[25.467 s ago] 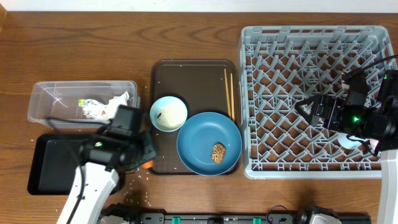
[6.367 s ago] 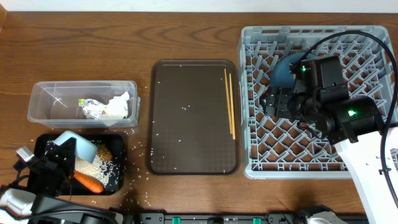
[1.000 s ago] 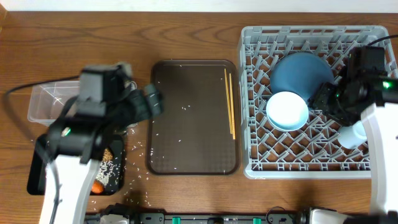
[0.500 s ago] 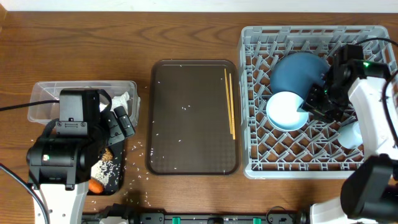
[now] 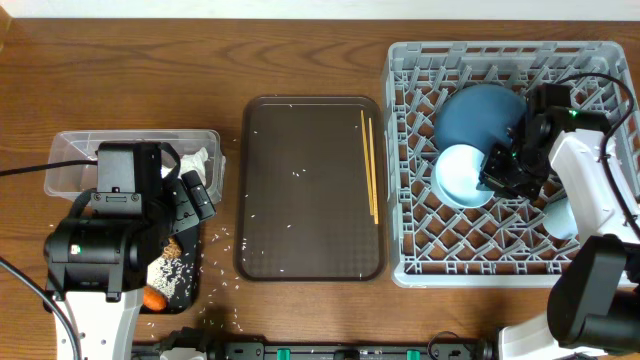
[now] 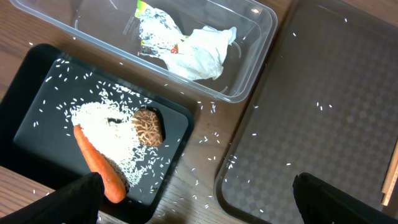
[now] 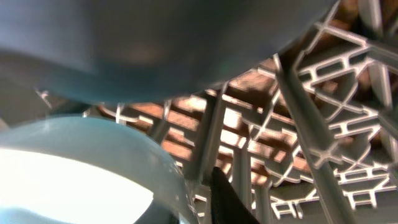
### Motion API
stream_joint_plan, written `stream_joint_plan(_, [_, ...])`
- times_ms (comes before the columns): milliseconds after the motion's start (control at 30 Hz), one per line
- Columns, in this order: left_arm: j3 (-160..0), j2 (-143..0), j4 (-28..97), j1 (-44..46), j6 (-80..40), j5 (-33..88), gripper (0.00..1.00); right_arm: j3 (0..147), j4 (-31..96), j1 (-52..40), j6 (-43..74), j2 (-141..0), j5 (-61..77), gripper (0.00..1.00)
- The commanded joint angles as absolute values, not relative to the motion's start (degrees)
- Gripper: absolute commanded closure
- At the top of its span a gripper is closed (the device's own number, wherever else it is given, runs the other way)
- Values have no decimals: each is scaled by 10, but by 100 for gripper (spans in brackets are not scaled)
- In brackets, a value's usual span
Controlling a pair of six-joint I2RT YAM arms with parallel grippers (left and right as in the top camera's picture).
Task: Sort waste into correct bins and load items into the dishwasher rack
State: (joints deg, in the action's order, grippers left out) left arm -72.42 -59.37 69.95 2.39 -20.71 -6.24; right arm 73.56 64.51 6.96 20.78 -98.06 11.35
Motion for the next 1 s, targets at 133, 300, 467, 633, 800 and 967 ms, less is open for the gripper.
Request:
stream_joint_plan(133, [-730,-595,701,22,-200,-71,2,759,641,68,167,-929,122,99])
stream_joint_plan(300, [-730,-595,701,22,-200,-71,2,766,641,59,175,-844,41,99])
stream_joint_plan(467, [-730,-595,701,22,-200,-71,2,766,641,53,200,-752,-155,99])
stream_joint_plan(633, [-730,-595,701,22,-200,-71,2,766,623,53,243,-732,-413,99])
stream_joint_plan(800, [-730,-595,701,22,-200,-71,2,766,541,54,224,-769,-576,99])
stream_joint_plan(967, [-730,-595,701,22,-200,-71,2,766,369,54,36,-839,-721,99])
